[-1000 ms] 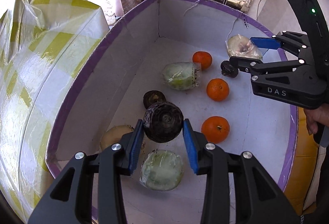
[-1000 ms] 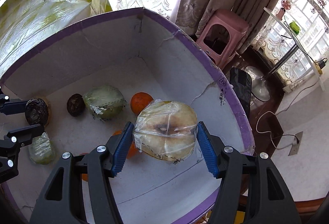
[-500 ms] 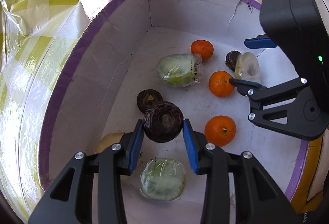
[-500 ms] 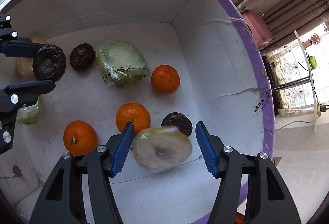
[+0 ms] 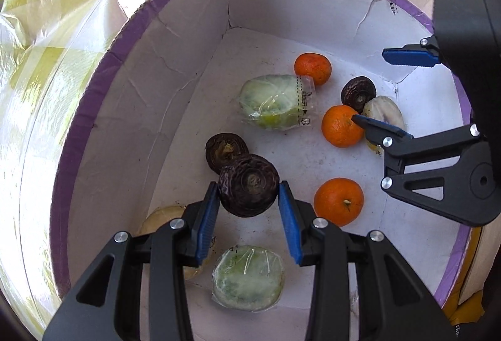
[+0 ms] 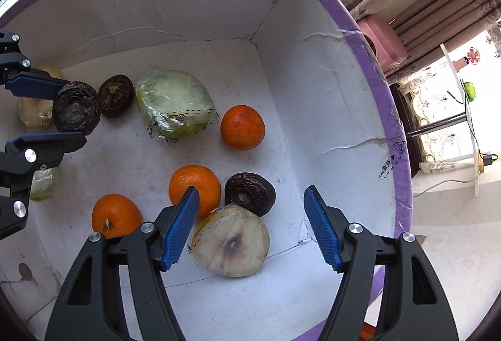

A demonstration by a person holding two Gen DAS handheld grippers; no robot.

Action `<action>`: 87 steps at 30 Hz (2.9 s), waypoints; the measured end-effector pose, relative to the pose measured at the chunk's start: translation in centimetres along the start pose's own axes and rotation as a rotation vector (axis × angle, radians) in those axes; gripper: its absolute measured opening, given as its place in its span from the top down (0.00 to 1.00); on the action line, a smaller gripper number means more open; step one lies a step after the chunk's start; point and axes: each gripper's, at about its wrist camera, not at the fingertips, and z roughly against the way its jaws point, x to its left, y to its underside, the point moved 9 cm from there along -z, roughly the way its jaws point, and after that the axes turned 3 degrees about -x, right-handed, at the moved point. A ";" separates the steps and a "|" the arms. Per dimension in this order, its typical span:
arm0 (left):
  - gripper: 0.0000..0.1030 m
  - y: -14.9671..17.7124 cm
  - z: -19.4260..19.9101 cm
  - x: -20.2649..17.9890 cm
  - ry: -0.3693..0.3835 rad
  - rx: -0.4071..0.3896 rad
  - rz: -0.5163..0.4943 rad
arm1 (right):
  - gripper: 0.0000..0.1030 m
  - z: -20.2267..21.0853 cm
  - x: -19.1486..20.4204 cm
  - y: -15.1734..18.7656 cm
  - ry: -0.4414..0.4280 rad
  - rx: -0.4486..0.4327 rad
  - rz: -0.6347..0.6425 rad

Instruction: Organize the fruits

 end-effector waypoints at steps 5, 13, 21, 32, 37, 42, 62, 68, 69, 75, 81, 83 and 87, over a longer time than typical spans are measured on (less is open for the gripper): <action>0.62 0.5 -0.6 0.1 -0.005 0.019 -0.001 | 0.29 0.1 -0.1 0.8 0.020 -0.036 -0.032; 0.62 1.3 -1.1 0.6 -0.017 0.028 -0.013 | 0.23 1.8 -0.8 1.2 0.058 -0.144 -0.102; 0.33 0.3 -1.2 0.3 -0.039 -0.010 -0.010 | 0.17 2.9 -2.1 0.5 0.083 -0.224 -0.186; 0.20 0.8 4.3 0.6 -0.032 -0.186 0.039 | 0.16 6.0 -2.9 1.1 0.085 -0.313 -0.337; 0.10 2.9 9.0 1.4 -0.024 -0.366 0.131 | 0.16 7.8 -2.4 1.1 0.068 -0.349 -0.378; 0.08 5.3 12.7 2.0 -0.011 -0.501 0.200 | 0.16 10.0 -1.4 1.5 0.082 -0.383 -0.425; 0.02 12.5 14.1 2.2 0.028 -0.558 0.339 | 0.16 14.0 2.6 3.0 0.113 -0.413 -0.513; 0.02 12.5 14.6 1.3 0.033 -0.579 0.297 | 0.16 14.3 2.8 2.8 0.108 -0.424 -0.515; 0.02 12.6 14.7 1.2 0.043 -0.585 0.293 | 0.16 14.3 2.9 2.8 0.106 -0.425 -0.513; 0.02 12.5 14.5 1.1 0.053 -0.577 0.298 | 0.16 14.3 3.3 2.8 0.095 -0.424 -0.505; 0.02 12.4 14.0 1.9 0.028 -0.548 0.330 | 0.16 14.0 3.5 2.8 0.083 -0.415 -0.503; 0.02 12.3 13.9 2.1 0.042 -0.544 0.339 | 0.16 13.9 3.6 2.8 0.077 -0.414 -0.503; 0.02 12.3 13.3 2.1 0.051 -0.516 0.339 | 0.16 13.7 3.9 2.8 0.072 -0.407 -0.496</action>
